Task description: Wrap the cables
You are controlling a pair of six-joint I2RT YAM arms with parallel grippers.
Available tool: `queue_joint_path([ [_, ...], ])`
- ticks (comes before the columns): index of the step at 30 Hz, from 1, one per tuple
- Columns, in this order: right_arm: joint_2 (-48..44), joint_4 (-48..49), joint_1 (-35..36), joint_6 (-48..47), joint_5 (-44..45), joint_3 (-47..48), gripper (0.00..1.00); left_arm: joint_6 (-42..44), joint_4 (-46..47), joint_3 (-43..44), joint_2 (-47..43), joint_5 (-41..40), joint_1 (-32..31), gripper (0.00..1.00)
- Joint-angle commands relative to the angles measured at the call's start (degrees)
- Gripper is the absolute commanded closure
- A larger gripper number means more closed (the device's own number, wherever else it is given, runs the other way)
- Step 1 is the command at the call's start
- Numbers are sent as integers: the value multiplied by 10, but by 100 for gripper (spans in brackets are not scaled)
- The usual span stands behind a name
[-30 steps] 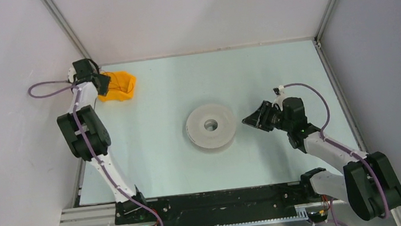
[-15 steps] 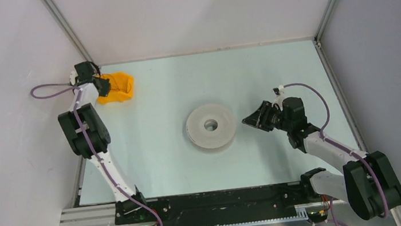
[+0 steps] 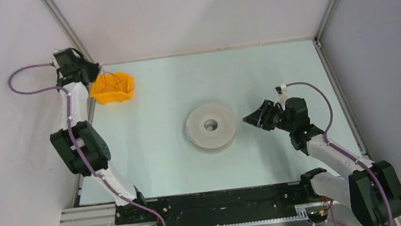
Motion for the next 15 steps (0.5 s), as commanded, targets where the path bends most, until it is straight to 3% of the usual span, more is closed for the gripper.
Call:
queue_joint_path([
  [1,-48,-20,13,-10,1,27,52,35,17,-21,-123,53,2,100],
  [8,-131,-88,45,-44,9,77,47,53,16,-69,-276,150,-21,100],
  [15,-191,-82,89,-84,45,108,38,32,17,-58,-387,286,-82,100],
])
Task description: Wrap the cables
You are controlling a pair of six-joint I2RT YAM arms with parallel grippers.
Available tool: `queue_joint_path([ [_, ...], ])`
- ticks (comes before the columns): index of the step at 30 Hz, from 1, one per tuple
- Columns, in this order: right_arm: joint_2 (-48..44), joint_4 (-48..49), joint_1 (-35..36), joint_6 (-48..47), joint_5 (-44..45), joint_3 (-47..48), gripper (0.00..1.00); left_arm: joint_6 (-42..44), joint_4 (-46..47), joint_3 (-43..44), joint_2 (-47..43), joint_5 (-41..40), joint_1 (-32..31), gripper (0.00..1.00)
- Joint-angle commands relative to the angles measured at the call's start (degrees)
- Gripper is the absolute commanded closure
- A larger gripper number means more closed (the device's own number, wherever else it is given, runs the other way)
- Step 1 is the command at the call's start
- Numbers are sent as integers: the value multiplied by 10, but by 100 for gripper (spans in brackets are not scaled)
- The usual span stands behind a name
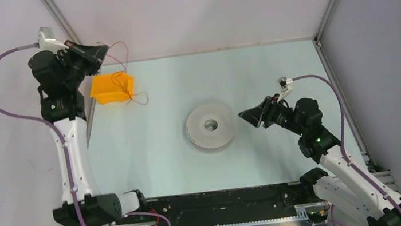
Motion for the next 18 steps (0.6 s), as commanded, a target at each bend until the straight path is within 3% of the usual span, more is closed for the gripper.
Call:
queue_joint_path([
  [1,-28,4,27,-44,29,42,38,-2,9,13,-76,121,-48,100],
  [8,-29,29,61,-78,29,55,37,10,9,-75,-161,184,-161,100],
  [18,78,85,180,-103,103,56,34,68,16,-416,-320,167,-215,100],
])
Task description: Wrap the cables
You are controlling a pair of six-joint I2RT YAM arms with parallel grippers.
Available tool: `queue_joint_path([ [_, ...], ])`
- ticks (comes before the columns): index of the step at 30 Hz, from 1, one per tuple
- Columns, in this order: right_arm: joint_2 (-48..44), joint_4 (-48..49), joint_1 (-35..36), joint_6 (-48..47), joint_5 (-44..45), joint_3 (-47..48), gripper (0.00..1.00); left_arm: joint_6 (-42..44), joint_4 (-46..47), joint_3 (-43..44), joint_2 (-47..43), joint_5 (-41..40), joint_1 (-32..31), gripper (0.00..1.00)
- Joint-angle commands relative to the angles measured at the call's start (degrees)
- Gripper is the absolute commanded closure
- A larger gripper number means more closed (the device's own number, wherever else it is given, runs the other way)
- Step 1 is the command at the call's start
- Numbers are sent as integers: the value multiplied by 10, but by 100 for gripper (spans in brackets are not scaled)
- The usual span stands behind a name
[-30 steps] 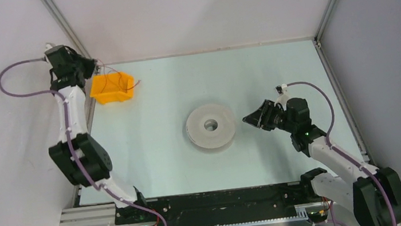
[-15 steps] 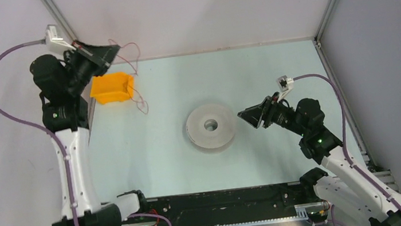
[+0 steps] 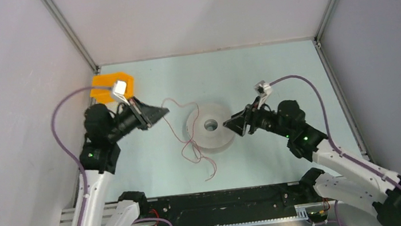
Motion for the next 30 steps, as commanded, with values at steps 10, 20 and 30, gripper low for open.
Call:
queue_joint_path([
  [10,211,138,140,-22,84,23,36,106,-7,-189,-58,5,-6,100],
  [20,370,275,150,3,91,52,35,115,-6,-196,-107,41,-5,100],
  [30,473,309,150,-4,138,107,55,115,-6,-187,-124,44,-5,100],
])
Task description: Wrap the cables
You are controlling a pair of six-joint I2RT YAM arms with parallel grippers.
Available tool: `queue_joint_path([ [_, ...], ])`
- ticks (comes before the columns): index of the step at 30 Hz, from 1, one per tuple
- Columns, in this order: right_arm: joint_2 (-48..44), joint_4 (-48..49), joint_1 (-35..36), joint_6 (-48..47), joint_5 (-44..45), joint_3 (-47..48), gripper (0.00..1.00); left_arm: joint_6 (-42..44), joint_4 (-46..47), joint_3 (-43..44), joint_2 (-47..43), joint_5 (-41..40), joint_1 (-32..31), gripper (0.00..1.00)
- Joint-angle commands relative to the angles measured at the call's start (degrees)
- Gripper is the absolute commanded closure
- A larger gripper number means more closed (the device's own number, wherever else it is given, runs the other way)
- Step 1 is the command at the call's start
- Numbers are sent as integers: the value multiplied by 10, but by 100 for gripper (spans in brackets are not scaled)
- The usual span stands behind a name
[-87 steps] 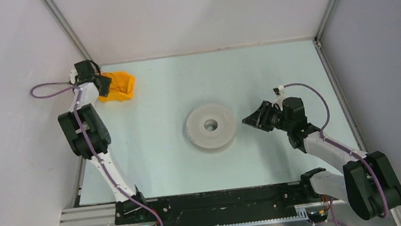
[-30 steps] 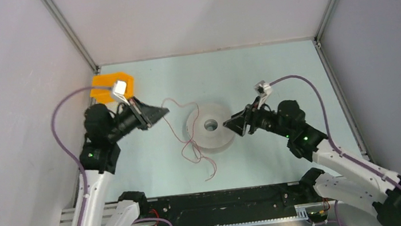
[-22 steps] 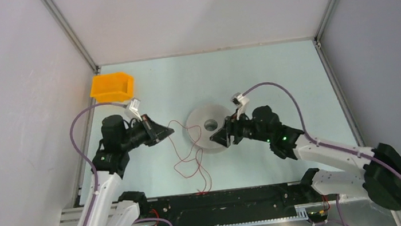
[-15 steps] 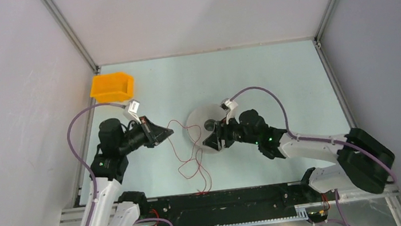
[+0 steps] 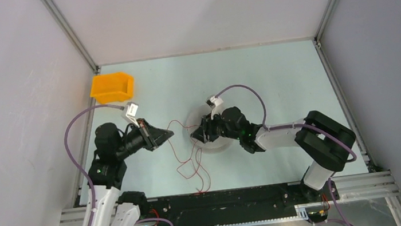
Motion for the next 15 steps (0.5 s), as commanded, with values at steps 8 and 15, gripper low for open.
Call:
queue_joint_path([
  [8,-203,-175,-126,-68,262,36,86,1,17,101,-13,-50,-2,100],
  [15,-389,-178,-177,-255,403,45,87,42,2,226,72,-131,-26,100],
])
